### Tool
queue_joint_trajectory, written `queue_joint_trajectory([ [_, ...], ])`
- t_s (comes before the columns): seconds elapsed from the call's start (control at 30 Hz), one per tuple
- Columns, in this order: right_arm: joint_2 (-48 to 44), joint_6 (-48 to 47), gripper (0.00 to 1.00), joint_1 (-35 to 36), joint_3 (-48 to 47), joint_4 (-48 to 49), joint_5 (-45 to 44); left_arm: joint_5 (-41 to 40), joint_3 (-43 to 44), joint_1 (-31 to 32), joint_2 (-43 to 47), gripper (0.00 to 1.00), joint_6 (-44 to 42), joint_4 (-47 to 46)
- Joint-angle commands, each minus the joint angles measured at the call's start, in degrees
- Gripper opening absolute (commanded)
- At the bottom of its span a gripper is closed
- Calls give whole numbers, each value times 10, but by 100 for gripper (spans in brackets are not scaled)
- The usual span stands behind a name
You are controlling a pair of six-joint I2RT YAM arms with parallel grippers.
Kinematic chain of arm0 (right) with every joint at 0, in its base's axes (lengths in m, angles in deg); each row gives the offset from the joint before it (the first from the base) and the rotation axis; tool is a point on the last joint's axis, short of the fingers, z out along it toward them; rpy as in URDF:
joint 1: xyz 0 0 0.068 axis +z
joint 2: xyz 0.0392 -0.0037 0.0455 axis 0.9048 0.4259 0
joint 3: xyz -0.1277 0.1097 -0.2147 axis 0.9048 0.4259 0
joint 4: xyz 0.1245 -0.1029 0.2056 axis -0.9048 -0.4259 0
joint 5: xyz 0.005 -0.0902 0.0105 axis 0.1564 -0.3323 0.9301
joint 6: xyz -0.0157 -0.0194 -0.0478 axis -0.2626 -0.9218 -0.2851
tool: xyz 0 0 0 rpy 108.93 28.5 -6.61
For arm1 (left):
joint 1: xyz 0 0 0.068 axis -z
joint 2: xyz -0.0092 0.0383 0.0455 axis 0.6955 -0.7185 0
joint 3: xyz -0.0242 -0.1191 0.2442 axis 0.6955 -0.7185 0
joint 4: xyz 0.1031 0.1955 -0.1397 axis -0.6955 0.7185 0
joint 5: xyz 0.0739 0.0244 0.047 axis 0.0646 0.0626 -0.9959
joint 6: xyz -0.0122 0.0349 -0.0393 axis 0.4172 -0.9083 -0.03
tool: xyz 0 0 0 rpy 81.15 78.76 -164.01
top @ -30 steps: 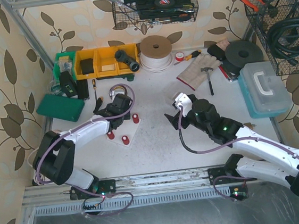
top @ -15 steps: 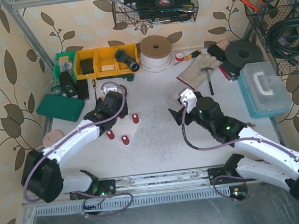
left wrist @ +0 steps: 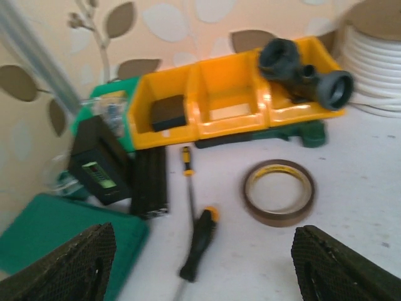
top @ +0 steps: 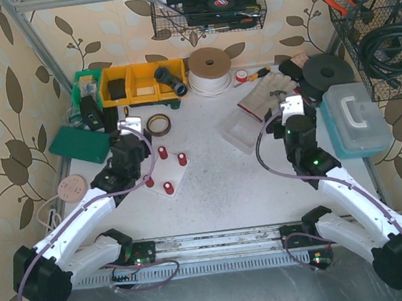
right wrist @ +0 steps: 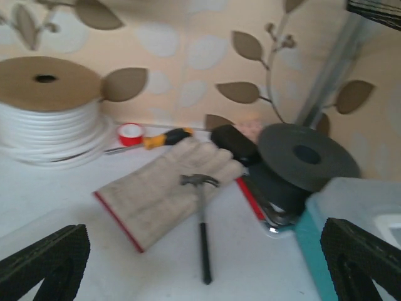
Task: Install the large spring
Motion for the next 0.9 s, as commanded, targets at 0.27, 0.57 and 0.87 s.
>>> queue_joint_trajectory([
  [0.27,59,-26,99,-156,74,72,42,39,-41,-188,70,80,-30,-1],
  [0.57,95,-70,99,-205,108,175,111,137,-104,-341,2,81,-8,-96],
  [0.87,148,-82,99,-229,141,296,175,288,-131,-376,-138,81,5,-219],
])
